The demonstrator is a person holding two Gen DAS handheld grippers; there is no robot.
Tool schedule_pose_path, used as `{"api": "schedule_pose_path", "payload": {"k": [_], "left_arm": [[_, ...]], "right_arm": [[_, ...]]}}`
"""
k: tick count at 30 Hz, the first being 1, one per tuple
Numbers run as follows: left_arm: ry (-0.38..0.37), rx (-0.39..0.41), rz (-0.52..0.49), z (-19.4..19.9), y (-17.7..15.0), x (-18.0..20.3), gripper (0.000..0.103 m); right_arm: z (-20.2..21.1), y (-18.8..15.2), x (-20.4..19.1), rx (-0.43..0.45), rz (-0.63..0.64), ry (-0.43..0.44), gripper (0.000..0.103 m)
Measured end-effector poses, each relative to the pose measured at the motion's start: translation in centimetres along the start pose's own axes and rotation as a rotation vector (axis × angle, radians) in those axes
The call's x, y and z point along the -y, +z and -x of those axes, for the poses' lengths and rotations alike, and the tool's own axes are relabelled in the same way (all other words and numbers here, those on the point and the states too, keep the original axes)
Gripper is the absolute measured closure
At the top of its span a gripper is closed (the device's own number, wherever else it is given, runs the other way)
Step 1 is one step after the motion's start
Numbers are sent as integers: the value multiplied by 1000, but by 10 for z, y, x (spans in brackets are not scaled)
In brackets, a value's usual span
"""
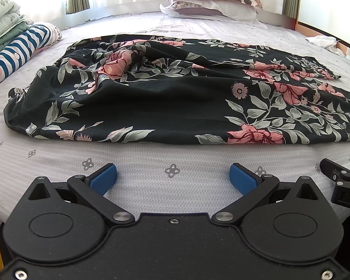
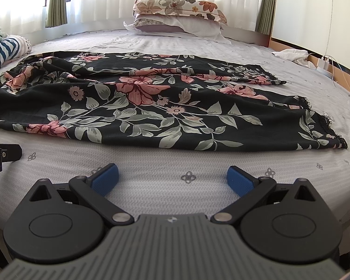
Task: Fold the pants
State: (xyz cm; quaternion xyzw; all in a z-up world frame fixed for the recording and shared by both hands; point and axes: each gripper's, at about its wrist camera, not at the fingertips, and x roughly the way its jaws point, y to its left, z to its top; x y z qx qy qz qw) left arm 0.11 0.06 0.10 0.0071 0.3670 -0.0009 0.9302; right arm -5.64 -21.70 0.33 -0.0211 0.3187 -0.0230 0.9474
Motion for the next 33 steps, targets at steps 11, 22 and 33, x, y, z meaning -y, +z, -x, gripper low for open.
{"api": "schedule_pose_path", "payload": {"k": [11, 22, 33], "left_arm": [[-37, -31, -13, 0, 9, -8, 0], [-68, -10, 41, 21, 46, -35, 0], [205, 56, 159, 1, 99, -133, 0]], "right_arm": [[-3, 10, 5, -33, 11, 19, 0], [8, 38, 20, -41, -39, 86, 0], [-8, 90, 114, 22, -202, -116, 0]]}}
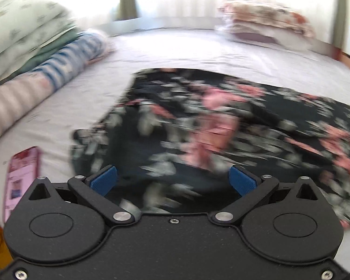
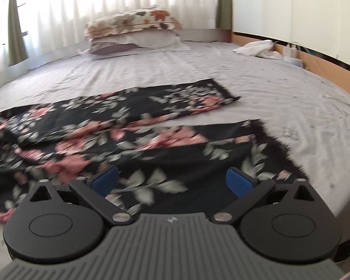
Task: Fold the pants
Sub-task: 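Grasp the lace leg hem with the right tool while the left tool grasps the waistband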
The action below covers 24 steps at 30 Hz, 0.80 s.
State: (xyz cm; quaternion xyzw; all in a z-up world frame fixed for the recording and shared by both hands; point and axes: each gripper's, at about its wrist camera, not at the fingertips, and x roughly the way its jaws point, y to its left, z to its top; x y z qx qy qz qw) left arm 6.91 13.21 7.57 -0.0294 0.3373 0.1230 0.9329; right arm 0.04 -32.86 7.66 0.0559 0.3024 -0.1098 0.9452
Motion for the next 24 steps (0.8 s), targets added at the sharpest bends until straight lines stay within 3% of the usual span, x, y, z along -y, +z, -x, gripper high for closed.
{"api": "schedule_pose_path", "payload": {"k": [8, 11, 16, 20, 24], "left_arm": [[13, -79, 169, -59, 86, -54, 0], [17, -108, 218, -89, 128, -60, 0], [-4, -220, 315, -168, 185, -54, 0], [65, -262, 356, -223, 215, -43, 0], [131, -295, 382, -272, 229, -37, 0]], "right_arm": [[-63, 94, 49, -98, -121, -48, 0], [-94, 130, 55, -159, -195, -25, 0], [-151, 175, 60, -242, -350, -26, 0], [-204, 199, 60, -312, -483, -33, 0], [-256, 213, 52, -349, -513, -60, 0]]}}
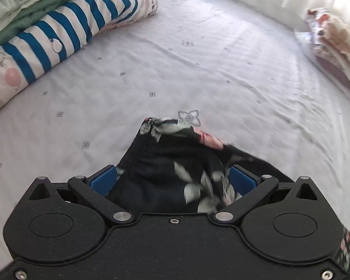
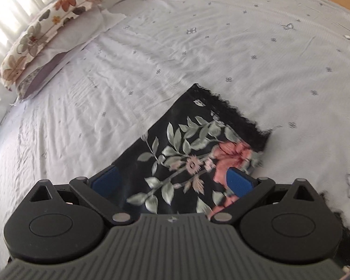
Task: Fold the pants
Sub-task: 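Grasp the lace leg hem with the right tool while the left tool grasps the waistband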
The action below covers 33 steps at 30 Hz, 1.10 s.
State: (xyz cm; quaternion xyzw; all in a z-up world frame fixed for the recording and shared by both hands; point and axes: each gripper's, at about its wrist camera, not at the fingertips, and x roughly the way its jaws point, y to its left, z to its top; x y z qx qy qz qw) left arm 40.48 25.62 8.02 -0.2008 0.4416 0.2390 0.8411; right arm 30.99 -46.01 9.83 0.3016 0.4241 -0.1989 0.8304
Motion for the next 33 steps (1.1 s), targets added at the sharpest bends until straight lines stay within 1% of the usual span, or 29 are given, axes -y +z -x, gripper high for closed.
{"api": "schedule_pose_path", "payload": {"k": [3, 5, 8, 11, 14, 16, 17, 19, 22, 24, 25, 26, 27, 28, 29, 32, 33], "left_arm": [[50, -3, 25, -28, 9, 6, 0], [78, -7, 53, -45, 13, 5, 1], [99, -28, 83, -69, 17, 3, 2], [118, -34, 80, -85, 16, 5, 2], [149, -20, 69, -95, 13, 7, 3], [148, -11, 79, -99, 11, 5, 3], [150, 7, 81, -99, 9, 5, 3], [157, 26, 68, -98, 8, 6, 3], [169, 45, 34, -97, 5, 11, 7], [165, 61, 27, -93, 3, 14, 18], [163, 74, 22, -90, 2, 15, 35], [162, 95, 5, -86, 1, 18, 59], [144, 107, -21, -82, 0, 22, 70], [122, 106, -32, -79, 0, 25, 84], [115, 100, -26, -77, -1, 28, 89], [124, 110, -26, -68, -3, 31, 94], [120, 114, -23, -65, -3, 31, 94]], "right_arm": [[-31, 13, -10, -14, -18, -19, 0], [-52, 20, -14, -16, -24, -47, 0], [-77, 30, -16, 13, -19, -101, 1], [-97, 38, -15, 38, -34, -109, 2], [-117, 43, -20, 43, -26, -128, 3], [-132, 45, -25, 34, -10, -150, 4], [-139, 45, -27, 27, -1, -162, 4], [-151, 44, -29, 20, 13, -197, 4], [-158, 40, -40, 36, 79, -243, 9], [-159, 36, -48, 52, 131, -282, 20], [-157, 34, -51, 68, 148, -289, 30], [-153, 33, -53, 83, 158, -288, 46], [-150, 32, -54, 93, 160, -292, 56], [-147, 32, -54, 98, 155, -299, 74], [-144, 33, -54, 99, 144, -302, 86], [-136, 34, -49, 86, 116, -268, 97], [-133, 34, -47, 85, 111, -261, 98]]}}
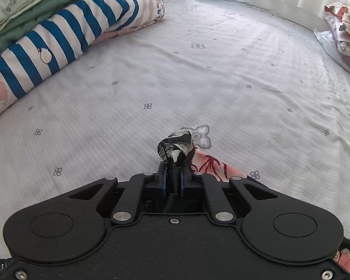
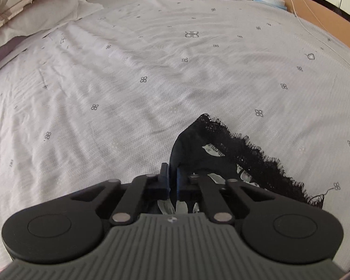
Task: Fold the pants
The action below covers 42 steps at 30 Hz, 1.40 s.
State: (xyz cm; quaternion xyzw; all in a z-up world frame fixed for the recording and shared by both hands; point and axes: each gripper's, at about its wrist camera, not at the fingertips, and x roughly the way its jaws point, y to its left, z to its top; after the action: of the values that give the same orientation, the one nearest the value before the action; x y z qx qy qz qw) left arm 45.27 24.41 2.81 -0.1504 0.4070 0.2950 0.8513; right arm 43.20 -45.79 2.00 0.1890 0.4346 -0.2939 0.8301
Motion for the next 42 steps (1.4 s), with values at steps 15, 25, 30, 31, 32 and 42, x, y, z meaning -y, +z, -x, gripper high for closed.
{"api": "schedule_pose_path", "payload": {"k": [15, 25, 30, 31, 32, 42], "left_arm": [[-78, 50, 3, 86, 0, -45, 95], [-124, 70, -27, 141, -18, -76, 95], [-127, 73, -34, 147, -17, -79, 95], [-127, 72, -32, 146, -15, -79, 95], [-129, 69, -27, 145, -14, -81, 95], [-209, 9, 33, 130, -9, -102, 95]], "right_arm": [[109, -2, 71, 149, 34, 51, 101], [134, -25, 145, -37, -151, 310, 77], [105, -44, 122, -92, -189, 384, 64], [97, -47, 118, -116, -210, 424, 62], [89, -50, 112, -137, -225, 462, 61], [46, -84, 11, -285, -201, 601, 31]]}}
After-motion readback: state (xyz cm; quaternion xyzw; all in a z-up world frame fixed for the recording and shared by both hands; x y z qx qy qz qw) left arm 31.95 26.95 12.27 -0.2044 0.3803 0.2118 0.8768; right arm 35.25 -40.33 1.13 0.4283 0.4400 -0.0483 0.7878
